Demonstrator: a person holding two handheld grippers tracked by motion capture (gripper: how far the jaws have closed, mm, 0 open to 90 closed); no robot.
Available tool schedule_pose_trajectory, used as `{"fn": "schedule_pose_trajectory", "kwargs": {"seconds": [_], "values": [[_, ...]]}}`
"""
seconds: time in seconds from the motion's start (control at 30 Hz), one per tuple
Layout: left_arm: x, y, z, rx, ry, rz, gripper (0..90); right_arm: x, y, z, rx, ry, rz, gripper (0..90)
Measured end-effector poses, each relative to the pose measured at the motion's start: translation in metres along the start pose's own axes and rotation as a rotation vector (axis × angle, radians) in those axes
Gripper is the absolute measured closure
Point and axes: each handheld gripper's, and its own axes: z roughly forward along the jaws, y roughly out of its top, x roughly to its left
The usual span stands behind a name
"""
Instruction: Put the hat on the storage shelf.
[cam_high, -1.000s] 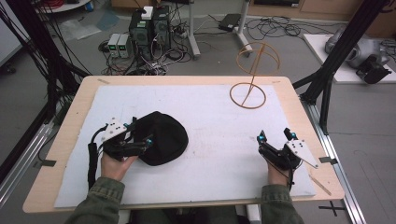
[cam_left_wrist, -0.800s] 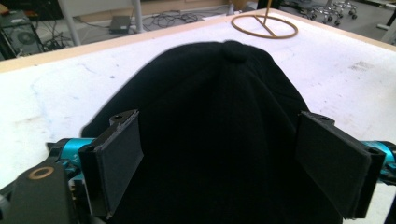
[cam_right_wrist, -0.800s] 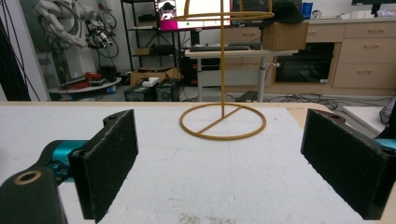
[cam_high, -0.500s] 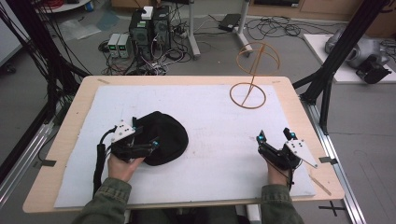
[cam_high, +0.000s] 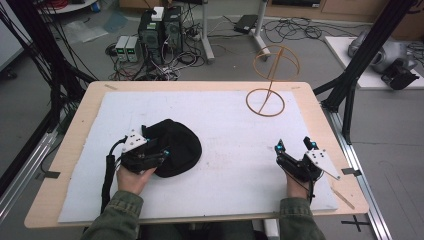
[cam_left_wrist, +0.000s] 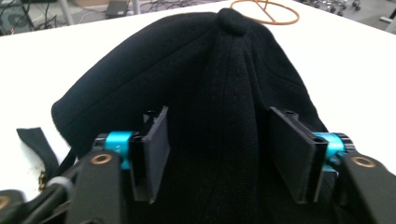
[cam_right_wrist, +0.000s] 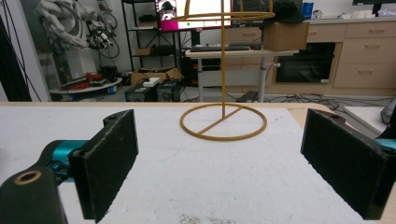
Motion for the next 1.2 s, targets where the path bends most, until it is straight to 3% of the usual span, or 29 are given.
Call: {"fn": "schedule_pose_trajectory", "kwargs": {"seconds": [0.2,0.33,0.37,0.47,0.93,1.2], "values": [[-0.001,-0.002,0.002,0.023,0.018,-0.009,53.0,0.0,0.0,0.0,0.0,0.0,0.005,10.2],[-0.002,-0.003,0.001,0.037,-0.003,0.018,82.2,0.0,0.0,0.001,0.0,0.003,0.005,10.2],[-0.005,-0.003,0.001,0.03,0.01,0.046,86.7,0.0,0.0,0.001,0.001,0.003,0.004,10.2],[-0.007,-0.004,0.001,0.023,0.021,0.065,87.6,0.001,0.0,0.0,0.002,0.004,0.009,10.2],[-0.008,-0.004,-0.002,0.007,0.016,0.086,87.8,0.0,0.0,0.001,-0.003,0.001,0.0,10.2],[-0.011,0.0,-0.013,-0.083,0.018,0.096,87.8,0.0,0.0,0.0,-0.002,0.003,-0.003,10.2]]}}
